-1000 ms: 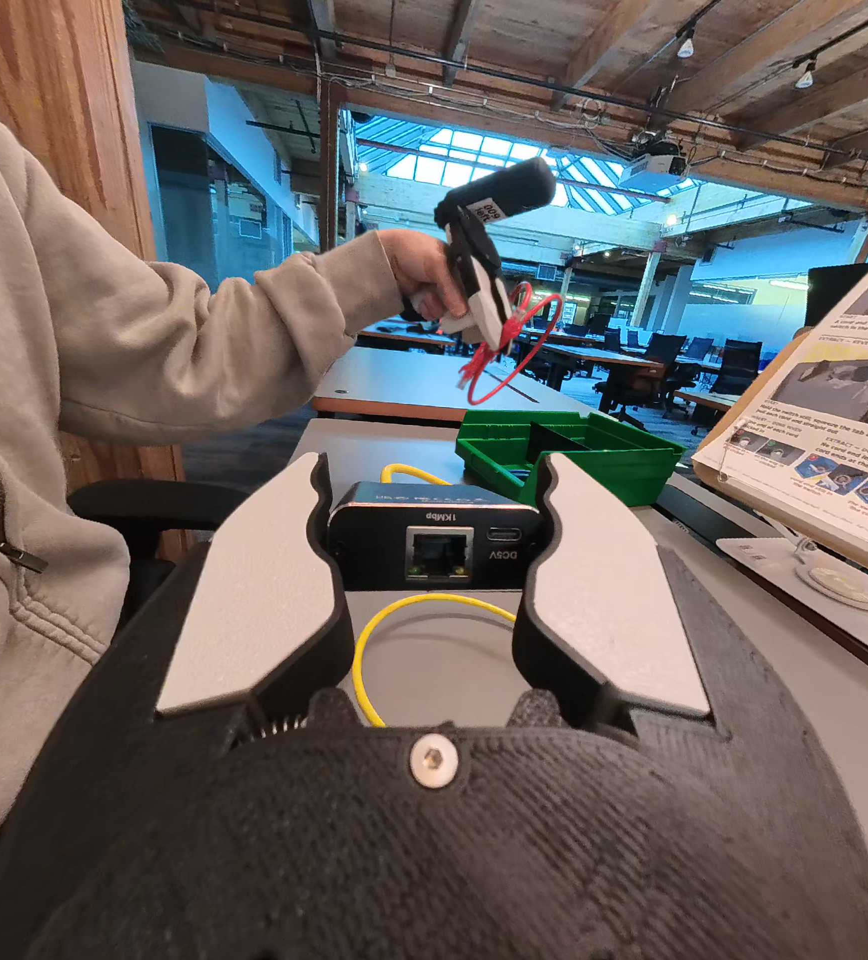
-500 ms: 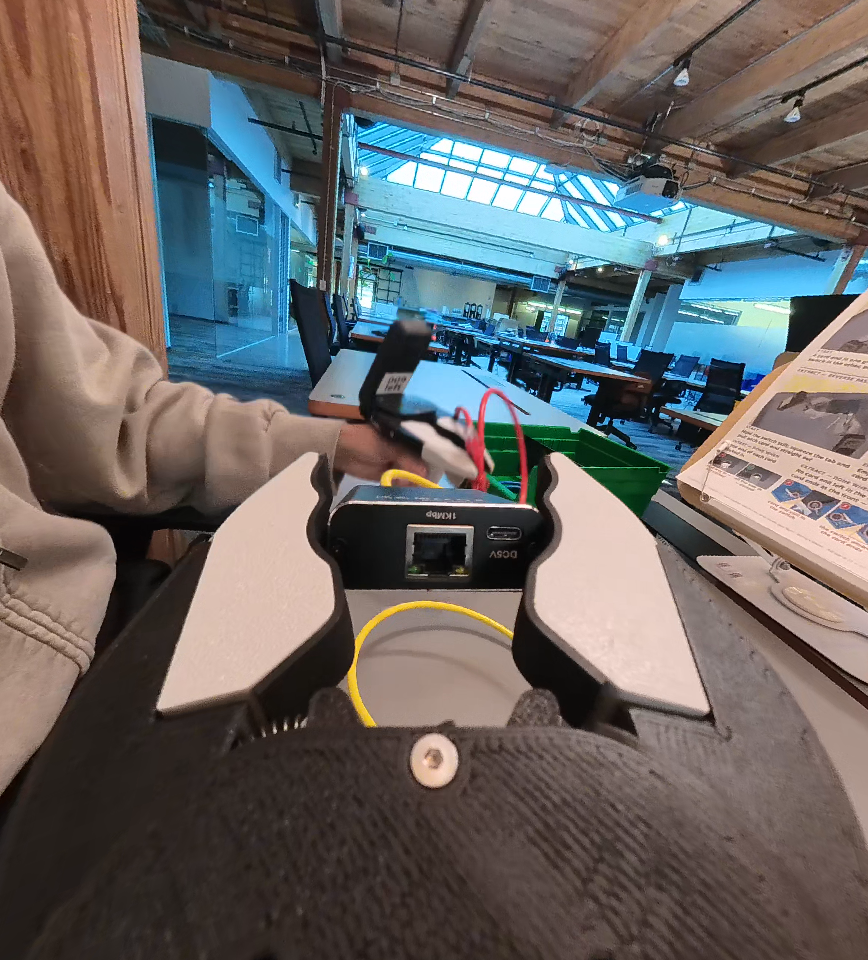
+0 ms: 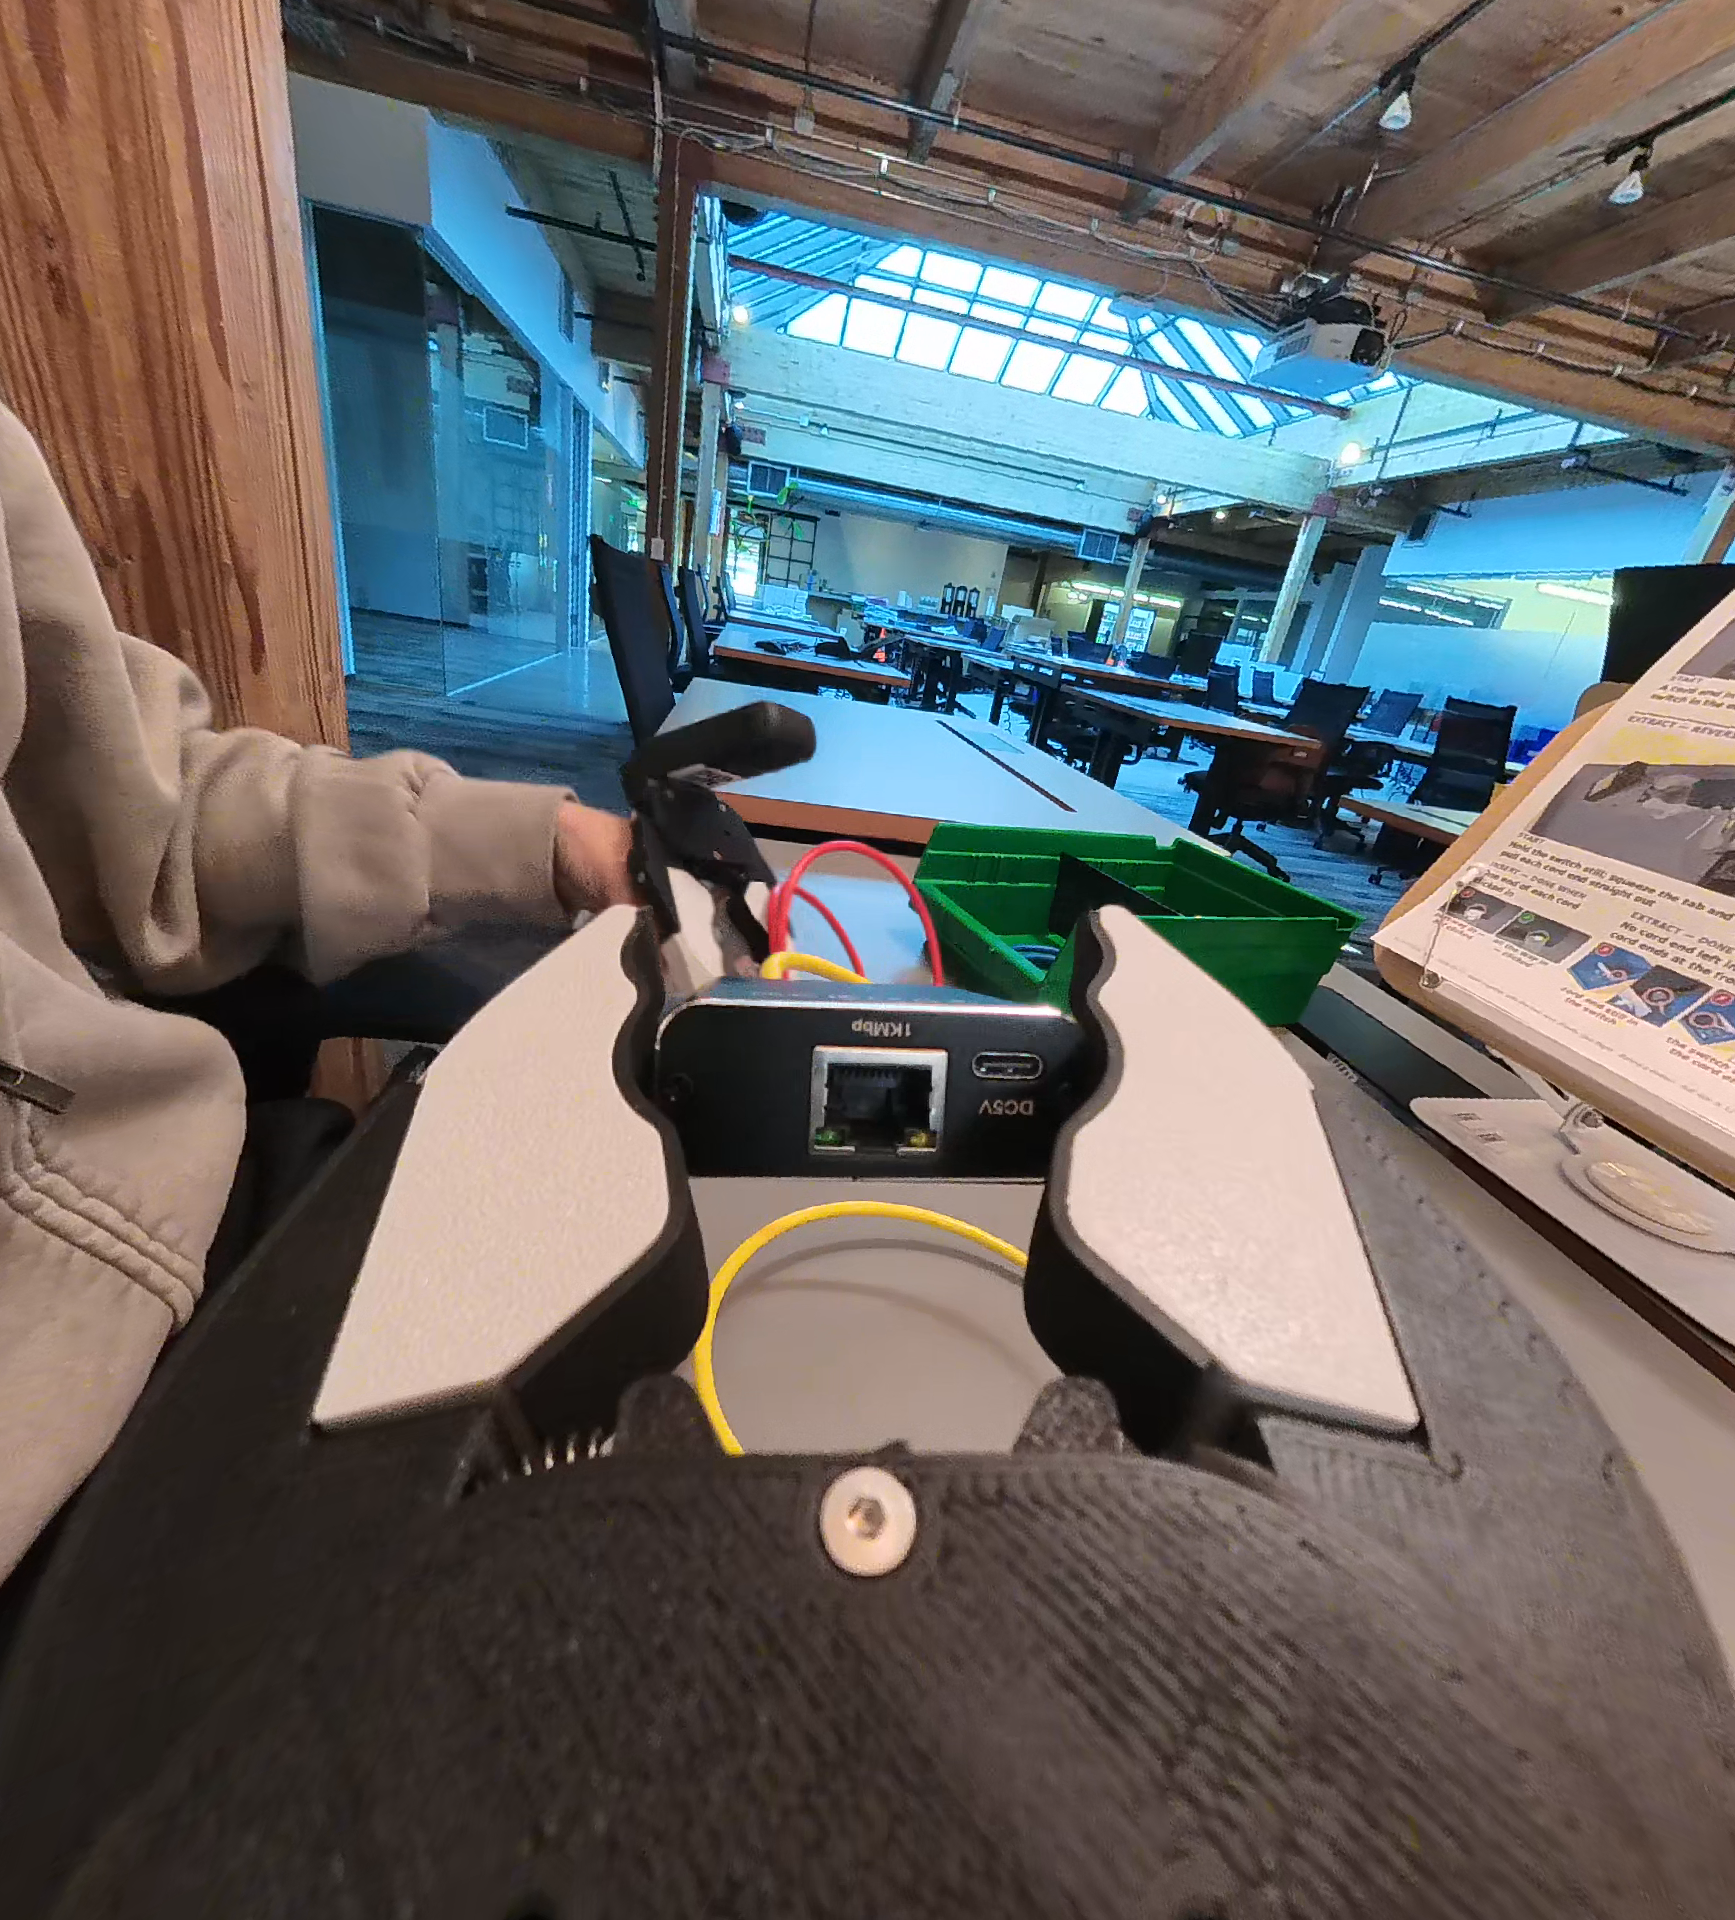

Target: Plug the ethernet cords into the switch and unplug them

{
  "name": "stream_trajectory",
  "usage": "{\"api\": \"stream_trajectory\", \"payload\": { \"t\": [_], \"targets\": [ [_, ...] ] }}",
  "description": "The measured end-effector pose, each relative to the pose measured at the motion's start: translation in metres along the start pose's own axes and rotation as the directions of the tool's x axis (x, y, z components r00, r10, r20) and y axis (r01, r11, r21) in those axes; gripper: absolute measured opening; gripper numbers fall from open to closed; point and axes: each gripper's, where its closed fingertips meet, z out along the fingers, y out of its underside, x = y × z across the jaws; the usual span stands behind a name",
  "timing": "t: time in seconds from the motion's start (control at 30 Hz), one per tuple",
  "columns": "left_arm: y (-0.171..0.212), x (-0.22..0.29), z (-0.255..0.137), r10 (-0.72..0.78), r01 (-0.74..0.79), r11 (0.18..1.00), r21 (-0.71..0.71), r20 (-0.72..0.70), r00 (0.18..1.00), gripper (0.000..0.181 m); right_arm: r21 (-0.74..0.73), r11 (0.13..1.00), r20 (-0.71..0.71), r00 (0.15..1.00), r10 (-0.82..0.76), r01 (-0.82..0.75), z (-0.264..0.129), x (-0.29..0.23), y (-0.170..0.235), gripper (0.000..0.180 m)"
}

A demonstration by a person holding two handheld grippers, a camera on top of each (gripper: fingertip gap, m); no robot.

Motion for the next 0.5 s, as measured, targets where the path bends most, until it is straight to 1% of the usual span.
{"api": "stream_trajectory", "payload": {
  "t": [0.07,0.1,0.17,0.23,0.3,0.33,0.37,0.4,0.43,0.47,0.5],
  "targets": [
    [0.028,0.006,-0.012,-0.124,0.115,0.982,-0.153,-0.049,0.991,0.049,0.0,1.0,0.001,1.0,0.001,-0.001,0.0,0.0,0.0,0.077],
    [0.044,0.01,-0.019,-0.18,0.16,0.957,-0.241,-0.064,0.982,0.046,0.0,1.0,0.003,1.0,0.002,-0.002,0.001,0.0,0.0,0.077],
    [0.071,0.018,-0.033,-0.249,0.201,0.901,-0.383,-0.079,0.965,0.041,-0.001,1.0,0.007,1.0,0.003,-0.003,0.002,-0.001,0.001,0.077],
    [0.08,0.03,-0.047,-0.262,0.185,0.881,-0.436,-0.125,0.957,0.036,-0.006,1.0,0.009,1.0,0.003,-0.003,0.003,-0.001,0.002,0.077],
    [0.081,0.05,-0.063,-0.279,0.153,0.868,-0.472,-0.211,0.937,0.034,-0.006,1.0,0.01,1.0,0.002,-0.002,0.003,-0.002,0.002,0.077],
    [0.076,0.056,-0.068,-0.252,0.119,0.879,-0.462,-0.239,0.938,0.033,-0.003,1.0,0.01,1.0,0.003,-0.003,0.004,-0.002,0.002,0.077],
    [0.066,0.055,-0.068,-0.178,0.067,0.907,-0.416,-0.232,0.956,0.033,-0.002,1.0,0.012,1.0,0.006,-0.006,0.004,-0.002,0.002,0.077],
    [0.051,0.047,-0.062,-0.075,0.012,0.939,-0.342,-0.171,0.982,0.033,0.0,1.0,0.011,1.0,0.009,-0.009,0.005,-0.001,0.002,0.077],
    [0.033,0.032,-0.054,0.018,-0.032,0.966,-0.257,-0.056,0.998,0.034,0.005,1.0,0.011,1.0,0.01,-0.01,0.006,-0.001,0.002,0.077],
    [0.017,0.018,-0.047,0.082,-0.069,0.979,-0.193,0.061,0.995,0.036,0.013,1.0,0.019,1.0,0.012,-0.013,0.007,-0.002,0.001,0.077],
    [0.007,0.009,-0.04,0.13,-0.107,0.98,-0.169,0.131,0.983,0.038,0.019,1.0,0.027,1.0,0.012,-0.013,0.008,-0.004,0.001,0.077]
  ]
}}
